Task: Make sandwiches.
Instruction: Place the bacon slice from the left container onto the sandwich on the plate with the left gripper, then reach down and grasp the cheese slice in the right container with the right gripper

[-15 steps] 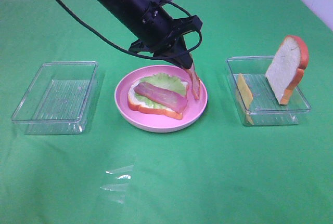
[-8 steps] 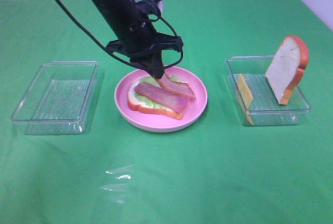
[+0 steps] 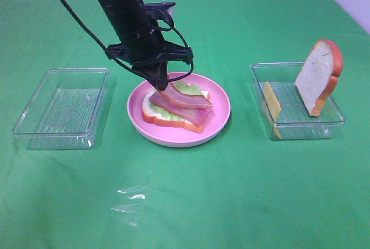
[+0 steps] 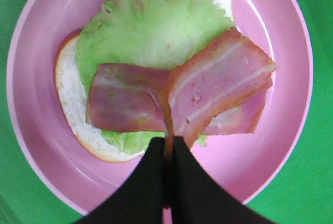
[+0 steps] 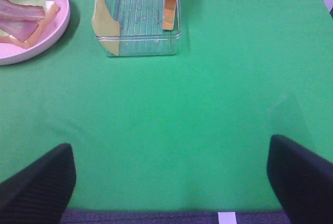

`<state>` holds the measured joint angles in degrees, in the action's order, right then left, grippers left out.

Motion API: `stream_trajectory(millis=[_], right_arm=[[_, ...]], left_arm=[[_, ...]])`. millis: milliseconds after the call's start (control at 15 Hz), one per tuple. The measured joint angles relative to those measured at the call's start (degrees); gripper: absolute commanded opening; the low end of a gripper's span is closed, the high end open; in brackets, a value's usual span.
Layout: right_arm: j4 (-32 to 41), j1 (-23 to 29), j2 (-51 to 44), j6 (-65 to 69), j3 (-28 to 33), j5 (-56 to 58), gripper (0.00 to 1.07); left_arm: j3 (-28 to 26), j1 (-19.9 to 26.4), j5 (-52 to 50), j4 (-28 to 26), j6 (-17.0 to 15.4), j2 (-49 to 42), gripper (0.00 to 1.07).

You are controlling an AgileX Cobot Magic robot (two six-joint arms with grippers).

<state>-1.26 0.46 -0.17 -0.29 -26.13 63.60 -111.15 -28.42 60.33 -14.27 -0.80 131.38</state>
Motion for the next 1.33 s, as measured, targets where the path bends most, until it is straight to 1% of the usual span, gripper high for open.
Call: stream_trajectory(millis=[333, 467, 533, 667, 733, 933, 1067, 1200, 1267, 1333], right_arm=[[0.0, 0.0, 0.0, 0.0, 0.0, 0.0, 0.96], [0.0, 0.0, 0.0, 0.0, 0.0, 0.0, 0.96], [0.0, 0.0, 0.0, 0.0, 0.0, 0.0, 0.96], [0.0, 0.0, 0.0, 0.0, 0.0, 0.0, 0.96], [0.0, 0.0, 0.0, 0.0, 0.0, 0.0, 0.96], [0.0, 0.0, 0.0, 0.0, 0.0, 0.0, 0.96], [0.0, 0.0, 0.0, 0.0, 0.0, 0.0, 0.96], [0.0, 0.0, 0.0, 0.0, 0.0, 0.0, 0.96], [0.0, 0.0, 0.0, 0.0, 0.0, 0.0, 0.96], [0.0, 0.0, 0.0, 0.0, 0.0, 0.0, 0.96]], left_arm=[[0.0, 0.0, 0.0, 0.0, -1.2, 0.0, 0.02], [0.0, 0.0, 0.1, 0.4, -1.4, 0.0, 0.28], [0.0, 0.0, 0.1, 1.0, -1.4, 0.0, 0.5], [0.0, 0.0, -0.2, 1.7, -2.8, 0.0, 0.96], [0.0, 0.0, -0.2, 2.0, -3.3, 0.0, 1.02], [-0.4, 0.0, 0.2, 2.4, -3.4, 0.0, 1.02], [-2.2, 0.0, 2.3, 2.6, -3.5, 0.0, 1.02], [-6.0, 0.0, 6.7, 3.4, -2.7, 0.0, 1.02], [-9.3, 0.0, 8.8, 6.1, -2.5, 0.0, 1.02], [-11.3, 0.0, 8.9, 8.8, -2.5, 0.0, 1.02]])
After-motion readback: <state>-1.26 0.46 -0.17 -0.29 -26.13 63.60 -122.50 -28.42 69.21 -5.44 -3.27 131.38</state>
